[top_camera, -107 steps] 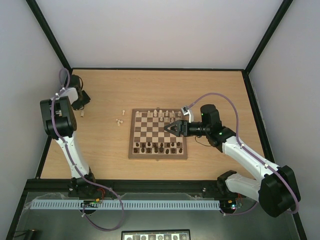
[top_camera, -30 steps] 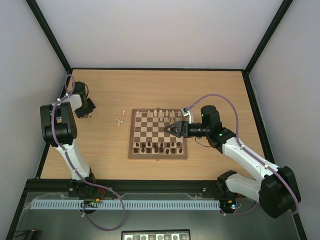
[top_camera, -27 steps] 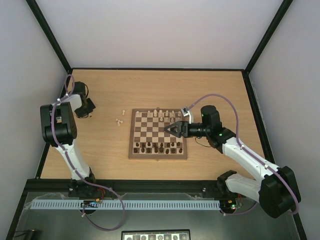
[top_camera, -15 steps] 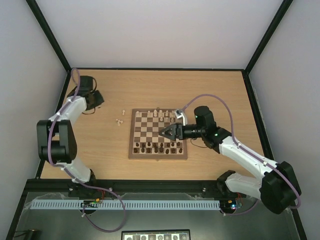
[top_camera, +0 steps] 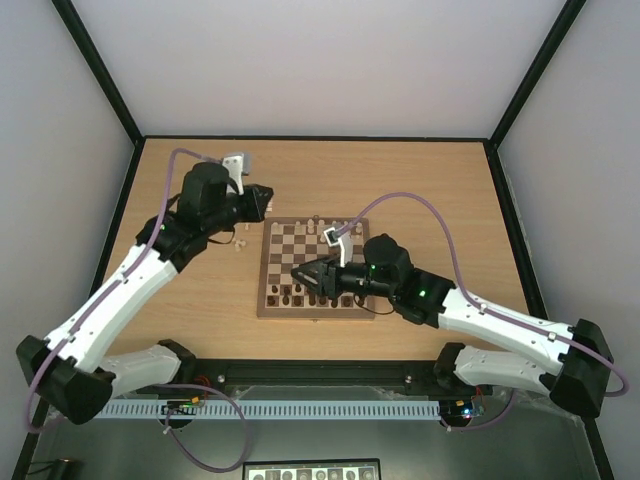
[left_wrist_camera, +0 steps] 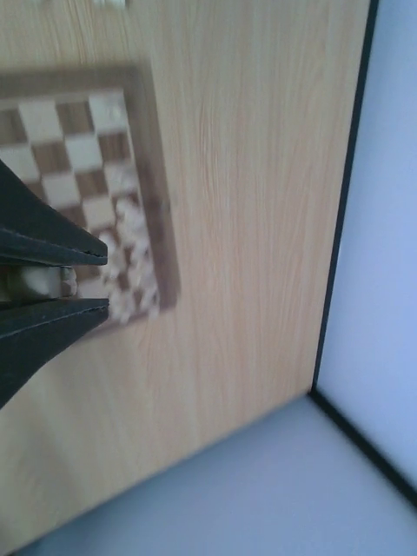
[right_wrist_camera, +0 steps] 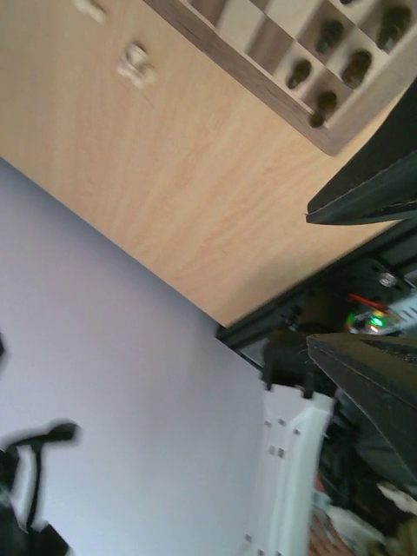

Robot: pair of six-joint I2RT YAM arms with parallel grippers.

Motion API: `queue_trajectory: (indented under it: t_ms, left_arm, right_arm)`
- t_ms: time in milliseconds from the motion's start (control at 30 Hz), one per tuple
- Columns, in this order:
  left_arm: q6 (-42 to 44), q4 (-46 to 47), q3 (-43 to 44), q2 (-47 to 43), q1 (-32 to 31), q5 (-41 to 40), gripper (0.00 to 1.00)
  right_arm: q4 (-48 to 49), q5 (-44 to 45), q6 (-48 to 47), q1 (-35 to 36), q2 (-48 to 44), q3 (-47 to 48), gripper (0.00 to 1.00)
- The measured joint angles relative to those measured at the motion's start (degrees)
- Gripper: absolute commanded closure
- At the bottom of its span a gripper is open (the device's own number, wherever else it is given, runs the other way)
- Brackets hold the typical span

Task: Set up the chess pieces on the board
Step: Place the chess piece on the chessboard.

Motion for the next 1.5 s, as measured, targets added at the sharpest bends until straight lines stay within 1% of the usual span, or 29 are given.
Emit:
queue_trajectory:
  t_ms: [67, 167, 267, 367, 400, 467, 533, 567, 700, 833, 1167, 1333, 1500]
  left_arm:
    - [-0.98, 0.07, -0.07, -2.91, -3.72, 1.18, 0.96]
    - [-2.25, 0.61, -0.33, -4.94, -8.74, 3.02, 0.96]
    - [-3.34, 1.49, -1.07, -5.05, -11.69, 4.57, 0.95]
    - [-4.28, 1.77, -1.73, -4.76, -13.2, 5.35, 0.96]
    - [-4.48, 1.9, -1.81, -4.74, -13.44, 5.53, 0.96]
    - [-4.81, 2.14, -1.86, -4.74, -13.75, 5.73, 0.95]
    - [-5.14, 2.43, -1.86, -4.74, -13.79, 5.75, 0.96]
    - [-5.29, 2.51, -1.88, -4.74, -13.79, 5.73, 0.95]
    - [-5.68, 2.62, -2.03, -4.76, -13.84, 5.7, 0.96]
    - [-5.92, 2.69, -2.8, -4.79, -13.92, 5.38, 0.96]
    - [-6.78, 3.04, -3.85, -4.76, -14.01, 5.05, 0.96]
    - [-6.99, 3.08, -3.87, -4.79, -14.01, 4.94, 0.96]
    - [-7.02, 3.41, -3.87, -4.79, -14.03, 4.83, 0.96]
  right_arm:
    - [1.18, 5.29, -1.03, 1.49, -0.98, -0.48, 0.64]
    - [2.89, 12.11, -3.1, 3.04, -1.03, -0.94, 0.64]
    - [4.09, 17.51, -5.68, 5.07, 0.2, -0.9, 0.61]
    - [4.61, 22.99, -8.07, 7.93, 2.01, -0.66, 0.6]
    - [4.61, 24.68, -8.57, 8.57, 2.23, -0.66, 0.61]
    - [4.68, 28.37, -9.64, 9.53, 2.29, -0.59, 0.68]
    - [4.98, 31.12, -10.47, 9.7, 2.29, -0.39, 0.71]
    - [5.07, 32.63, -10.75, 9.79, 2.29, -0.28, 0.7]
    - [5.22, 36.94, -11.93, 9.84, 2.12, -0.17, 0.59]
    - [5.35, 38.99, -13.22, 9.88, 1.86, 0.07, 0.55]
    - [5.4, 39.43, -15.43, 9.88, 1.99, 3.21, 0.55]
    - [4.85, 39.41, -16.04, 9.88, 3.76, 5.97, 0.56]
    - [4.09, 39.39, -16.22, 9.88, 6.71, 7.63, 0.62]
